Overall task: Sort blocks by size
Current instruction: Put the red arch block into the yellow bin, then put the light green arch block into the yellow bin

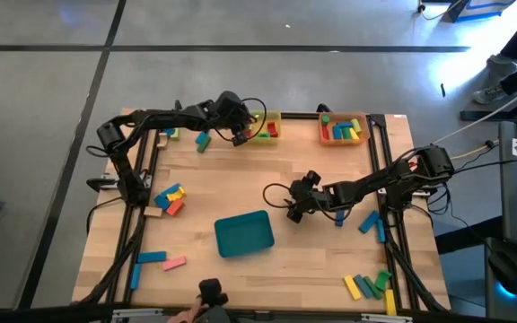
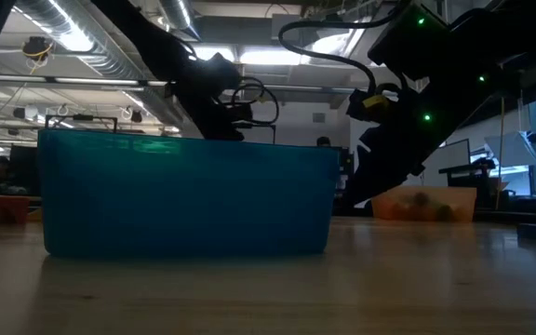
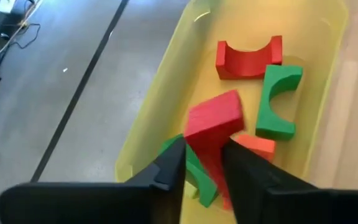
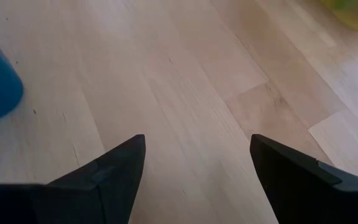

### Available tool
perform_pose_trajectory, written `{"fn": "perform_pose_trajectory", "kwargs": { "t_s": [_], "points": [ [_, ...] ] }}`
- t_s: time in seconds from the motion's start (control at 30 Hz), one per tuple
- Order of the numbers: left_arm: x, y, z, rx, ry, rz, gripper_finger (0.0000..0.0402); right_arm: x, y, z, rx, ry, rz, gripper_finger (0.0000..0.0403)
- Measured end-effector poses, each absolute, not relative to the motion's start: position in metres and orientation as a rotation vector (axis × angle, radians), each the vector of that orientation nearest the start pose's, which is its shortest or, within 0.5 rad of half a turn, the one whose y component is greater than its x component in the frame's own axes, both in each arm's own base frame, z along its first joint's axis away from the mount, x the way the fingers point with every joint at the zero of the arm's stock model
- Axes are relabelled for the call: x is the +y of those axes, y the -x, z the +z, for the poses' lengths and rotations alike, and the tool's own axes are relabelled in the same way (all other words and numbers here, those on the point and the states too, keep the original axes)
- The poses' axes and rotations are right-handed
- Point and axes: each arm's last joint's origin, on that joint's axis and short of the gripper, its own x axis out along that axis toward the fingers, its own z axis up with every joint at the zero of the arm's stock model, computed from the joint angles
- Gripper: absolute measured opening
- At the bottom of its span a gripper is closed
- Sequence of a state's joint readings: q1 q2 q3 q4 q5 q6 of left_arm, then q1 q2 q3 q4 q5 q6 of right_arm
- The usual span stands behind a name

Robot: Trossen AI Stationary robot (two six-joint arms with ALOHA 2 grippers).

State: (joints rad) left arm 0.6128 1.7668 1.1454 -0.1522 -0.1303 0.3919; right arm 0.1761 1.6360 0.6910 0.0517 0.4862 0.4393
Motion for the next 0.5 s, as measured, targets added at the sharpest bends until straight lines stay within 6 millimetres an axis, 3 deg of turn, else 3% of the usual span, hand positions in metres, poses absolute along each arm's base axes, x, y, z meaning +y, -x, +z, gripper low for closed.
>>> {"fn": "perform_pose_trajectory", "kwargs": {
  "t_s": [0.13, 0.23, 0.5],
  "points": [
    [0.216, -0.302, 0.204, 0.929, -0.169, 0.526, 0.0144, 0.037, -0.286, 0.131, 0.762, -0.118, -0.465, 0.0292],
    [0.210, -0.295, 0.223, 0.980, -0.166, 0.512, 0.0171, 0.037, -0.286, 0.131, 0.762, -0.117, -0.465, 0.0292],
    [0.195, -0.253, 0.277, 1.052, -0.125, 0.666, 0.0181, 0.037, -0.286, 0.131, 0.762, -0.117, -0.465, 0.0292]
  ]
}}
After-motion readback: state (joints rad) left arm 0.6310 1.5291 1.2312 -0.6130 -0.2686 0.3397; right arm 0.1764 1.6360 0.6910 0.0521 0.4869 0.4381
